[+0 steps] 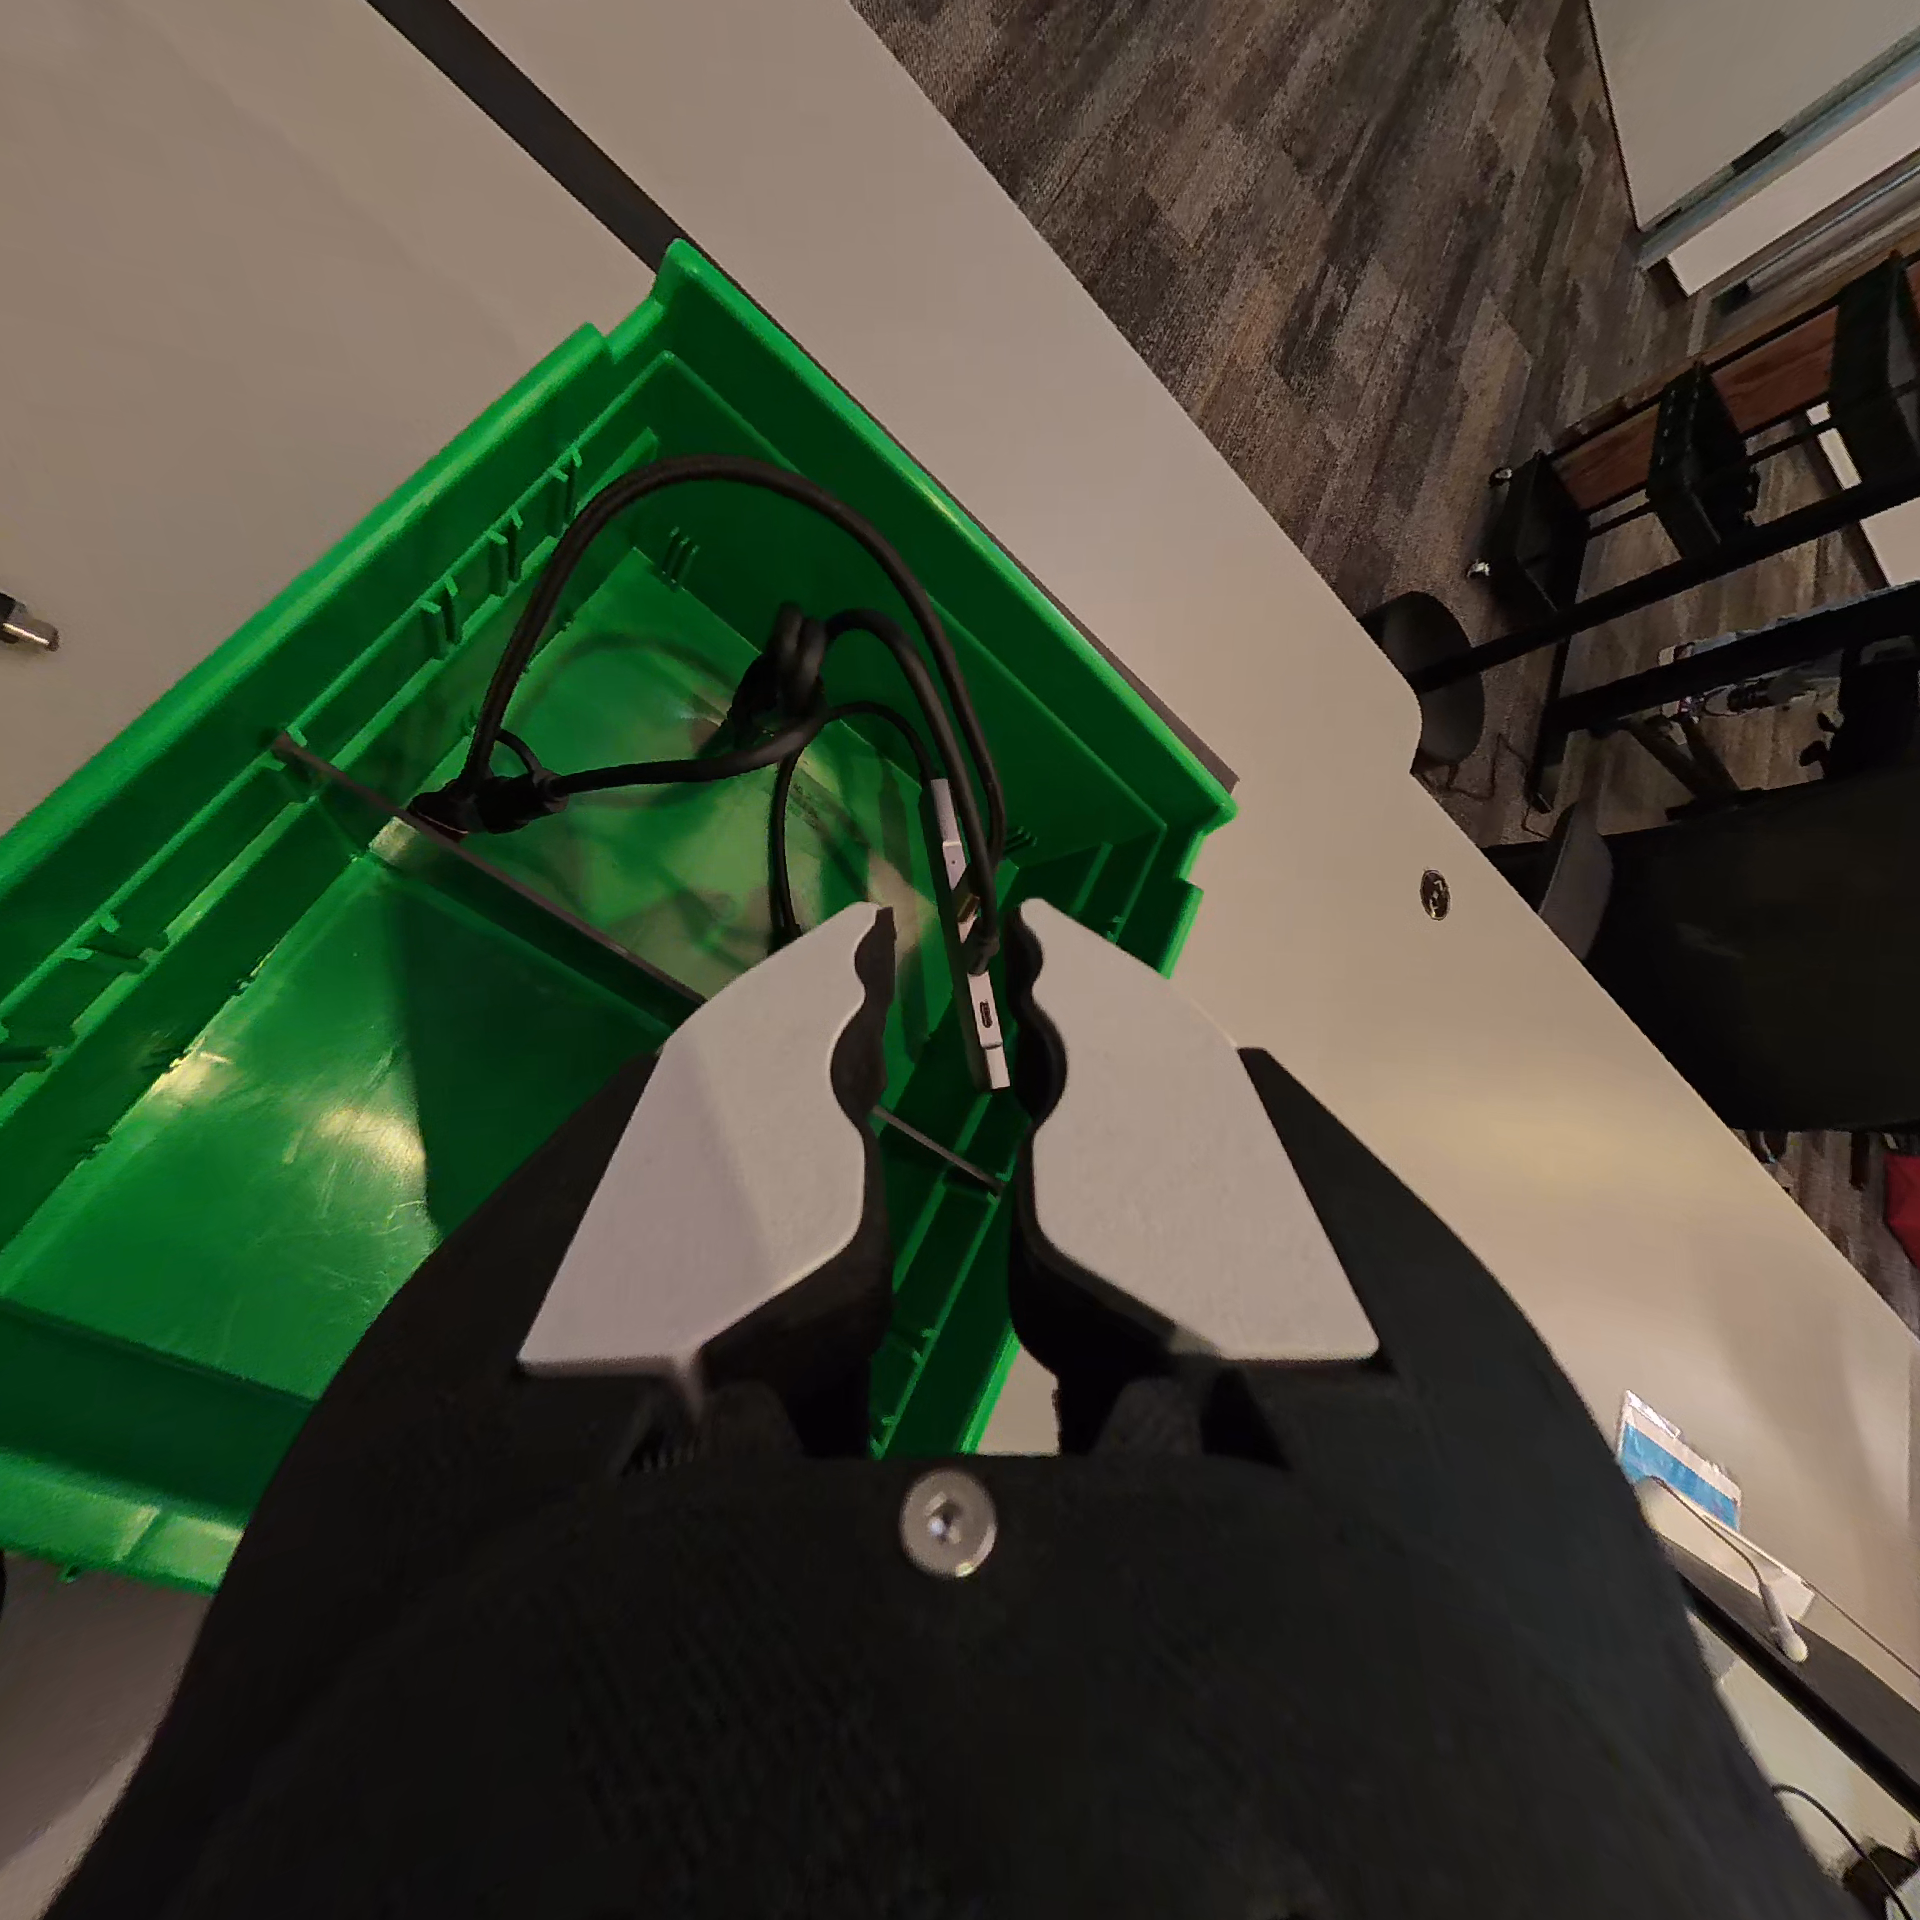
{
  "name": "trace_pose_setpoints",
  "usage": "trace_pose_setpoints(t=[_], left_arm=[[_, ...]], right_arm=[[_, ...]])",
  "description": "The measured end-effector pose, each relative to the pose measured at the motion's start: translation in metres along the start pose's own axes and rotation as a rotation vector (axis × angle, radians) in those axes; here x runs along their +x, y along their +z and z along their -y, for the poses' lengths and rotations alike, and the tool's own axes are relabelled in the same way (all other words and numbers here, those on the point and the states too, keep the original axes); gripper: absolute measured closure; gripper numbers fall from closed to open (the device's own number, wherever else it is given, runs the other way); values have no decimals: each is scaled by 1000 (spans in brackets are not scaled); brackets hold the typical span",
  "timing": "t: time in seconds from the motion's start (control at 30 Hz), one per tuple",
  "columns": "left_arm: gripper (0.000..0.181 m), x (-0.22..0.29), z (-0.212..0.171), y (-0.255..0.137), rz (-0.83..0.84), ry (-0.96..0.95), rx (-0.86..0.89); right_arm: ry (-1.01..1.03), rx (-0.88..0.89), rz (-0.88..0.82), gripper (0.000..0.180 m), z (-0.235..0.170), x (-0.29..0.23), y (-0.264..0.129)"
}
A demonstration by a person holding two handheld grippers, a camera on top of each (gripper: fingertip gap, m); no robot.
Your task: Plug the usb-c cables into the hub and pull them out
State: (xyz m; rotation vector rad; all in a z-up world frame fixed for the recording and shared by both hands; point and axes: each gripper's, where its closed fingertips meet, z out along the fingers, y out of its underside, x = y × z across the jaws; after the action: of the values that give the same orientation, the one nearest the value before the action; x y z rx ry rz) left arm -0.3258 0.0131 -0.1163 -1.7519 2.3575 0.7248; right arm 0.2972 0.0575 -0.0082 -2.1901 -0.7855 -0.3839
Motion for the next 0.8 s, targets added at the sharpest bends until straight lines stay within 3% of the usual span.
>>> trace_pose_setpoints(t=[0.13,0.3,0.4,0.5,0.63,0.8], left_arm=[[174,-32,-21,-61,136,-101,-7],[174,-71,-38,-163,378,-79,-47],[174,-94,-20,-226,480,-56,-23],[174,-109,30,-270,533,5,72],[174,-99,124,-268,438,118,256],[174,-65,231,-208,335,374,372]], right_arm=[[11,22,4,159,0,1,-2],[21,32,6,159,-2,3,-4],[27,32,11,159,-4,3,-5],[28,29,15,159,-7,2,-5],[35,44,23,159,-9,3,-7],[60,85,38,159,-9,4,-9]])
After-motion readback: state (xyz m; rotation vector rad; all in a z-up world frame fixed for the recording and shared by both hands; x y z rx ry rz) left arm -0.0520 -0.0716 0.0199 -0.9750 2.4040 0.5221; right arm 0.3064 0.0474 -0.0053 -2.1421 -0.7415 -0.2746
